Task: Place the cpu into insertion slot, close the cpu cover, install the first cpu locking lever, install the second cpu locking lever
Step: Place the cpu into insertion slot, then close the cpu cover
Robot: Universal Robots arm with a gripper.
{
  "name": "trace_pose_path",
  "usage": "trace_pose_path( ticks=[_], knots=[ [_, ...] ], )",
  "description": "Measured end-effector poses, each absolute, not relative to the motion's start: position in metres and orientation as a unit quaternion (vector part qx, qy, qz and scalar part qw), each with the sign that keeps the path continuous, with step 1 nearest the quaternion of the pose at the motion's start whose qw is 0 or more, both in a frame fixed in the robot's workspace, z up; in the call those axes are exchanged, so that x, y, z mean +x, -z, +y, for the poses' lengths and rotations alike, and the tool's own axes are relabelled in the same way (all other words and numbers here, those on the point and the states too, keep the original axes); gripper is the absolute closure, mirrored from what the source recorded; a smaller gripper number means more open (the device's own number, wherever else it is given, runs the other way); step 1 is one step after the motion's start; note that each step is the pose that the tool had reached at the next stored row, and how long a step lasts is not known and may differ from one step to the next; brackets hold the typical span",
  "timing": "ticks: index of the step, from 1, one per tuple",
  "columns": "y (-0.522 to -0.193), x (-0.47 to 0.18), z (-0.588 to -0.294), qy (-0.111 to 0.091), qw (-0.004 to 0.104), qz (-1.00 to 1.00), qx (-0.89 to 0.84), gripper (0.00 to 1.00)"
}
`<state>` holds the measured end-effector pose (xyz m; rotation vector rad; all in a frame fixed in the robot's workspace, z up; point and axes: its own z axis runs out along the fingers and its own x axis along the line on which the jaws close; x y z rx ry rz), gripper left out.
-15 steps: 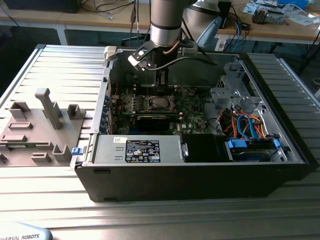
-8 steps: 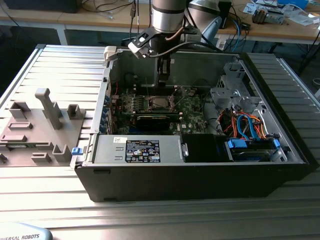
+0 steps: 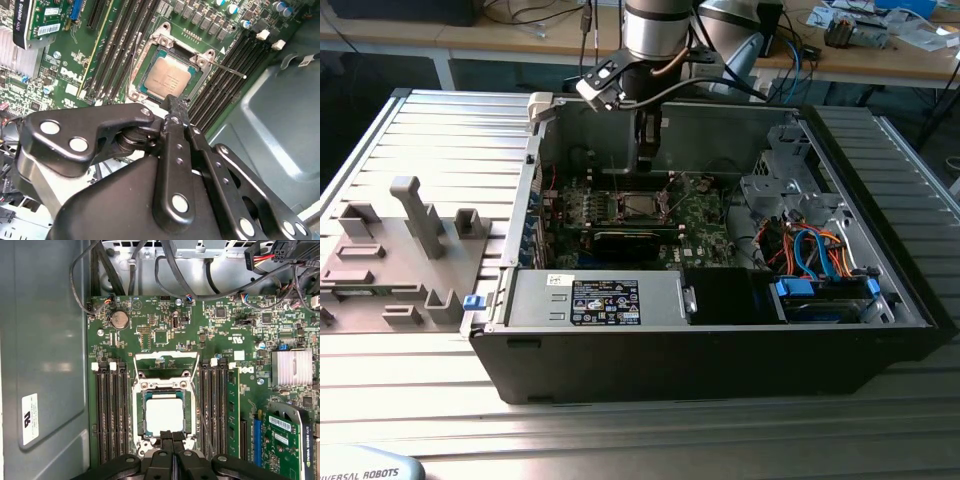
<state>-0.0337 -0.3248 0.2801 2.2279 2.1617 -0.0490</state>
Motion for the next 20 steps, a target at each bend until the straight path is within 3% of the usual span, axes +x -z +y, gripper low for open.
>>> trace_pose_path(
  ticks=[20],
  knots=[
    [-0.280, -0.011, -0.326, 0.016, 0.018, 0.696, 0.718, 0.89]
  ],
)
